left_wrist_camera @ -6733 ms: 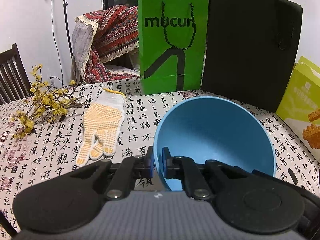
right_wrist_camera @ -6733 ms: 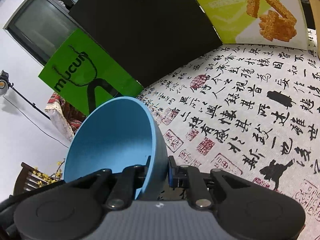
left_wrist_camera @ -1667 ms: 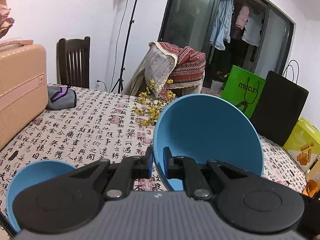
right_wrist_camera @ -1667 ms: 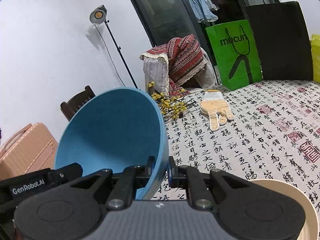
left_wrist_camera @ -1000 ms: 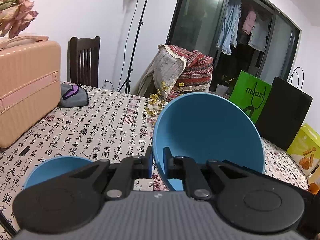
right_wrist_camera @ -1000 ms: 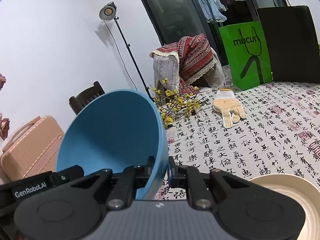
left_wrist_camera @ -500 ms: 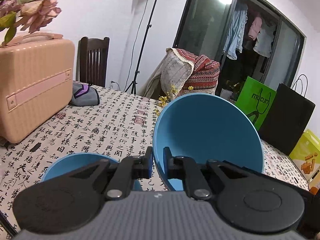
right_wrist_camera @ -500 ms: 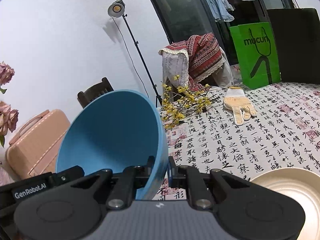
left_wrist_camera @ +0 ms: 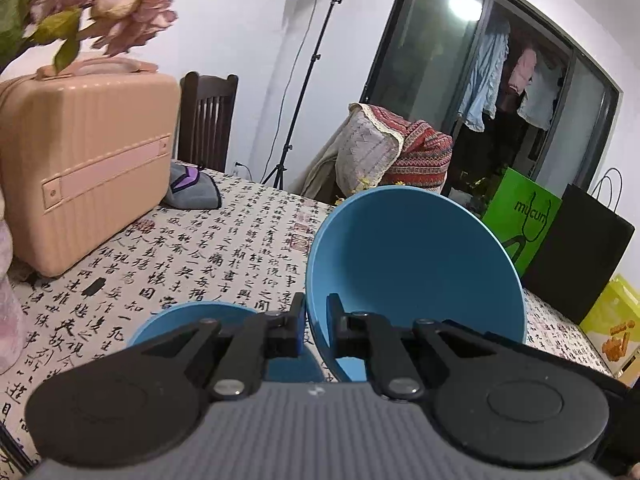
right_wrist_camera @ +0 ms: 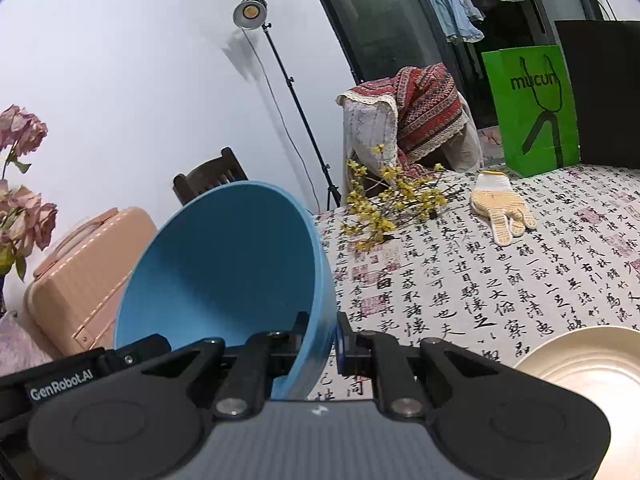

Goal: Organize plates and bowls
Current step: 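Carry the held blue bowl toward the pink suitcase and other blue bowls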

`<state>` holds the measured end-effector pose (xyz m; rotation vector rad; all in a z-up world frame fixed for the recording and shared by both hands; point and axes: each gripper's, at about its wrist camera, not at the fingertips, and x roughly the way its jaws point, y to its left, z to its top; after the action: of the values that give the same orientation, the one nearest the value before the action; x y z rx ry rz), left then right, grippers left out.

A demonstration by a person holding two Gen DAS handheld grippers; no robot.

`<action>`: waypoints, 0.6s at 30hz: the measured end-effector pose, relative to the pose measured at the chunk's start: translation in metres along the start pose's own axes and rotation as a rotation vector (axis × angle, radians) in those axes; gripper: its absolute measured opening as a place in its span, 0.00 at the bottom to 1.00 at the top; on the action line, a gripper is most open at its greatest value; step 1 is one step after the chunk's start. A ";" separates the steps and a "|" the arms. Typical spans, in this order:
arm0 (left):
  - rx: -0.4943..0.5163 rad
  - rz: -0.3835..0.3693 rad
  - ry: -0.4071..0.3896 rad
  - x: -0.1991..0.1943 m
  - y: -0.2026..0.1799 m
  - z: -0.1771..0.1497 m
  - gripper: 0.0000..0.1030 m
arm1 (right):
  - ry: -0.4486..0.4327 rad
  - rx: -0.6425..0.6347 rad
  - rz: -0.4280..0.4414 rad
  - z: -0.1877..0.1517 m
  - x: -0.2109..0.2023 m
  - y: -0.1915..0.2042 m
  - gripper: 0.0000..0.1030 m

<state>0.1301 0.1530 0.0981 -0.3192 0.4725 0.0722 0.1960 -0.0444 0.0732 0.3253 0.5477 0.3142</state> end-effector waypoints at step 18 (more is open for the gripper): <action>-0.070 0.053 -0.006 -0.015 0.047 -0.006 0.10 | 0.045 -0.046 0.061 -0.020 0.010 0.039 0.13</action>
<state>0.1076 0.1960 0.0859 -0.3753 0.4731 0.1417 0.1853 -0.0013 0.0678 0.2911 0.5749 0.3936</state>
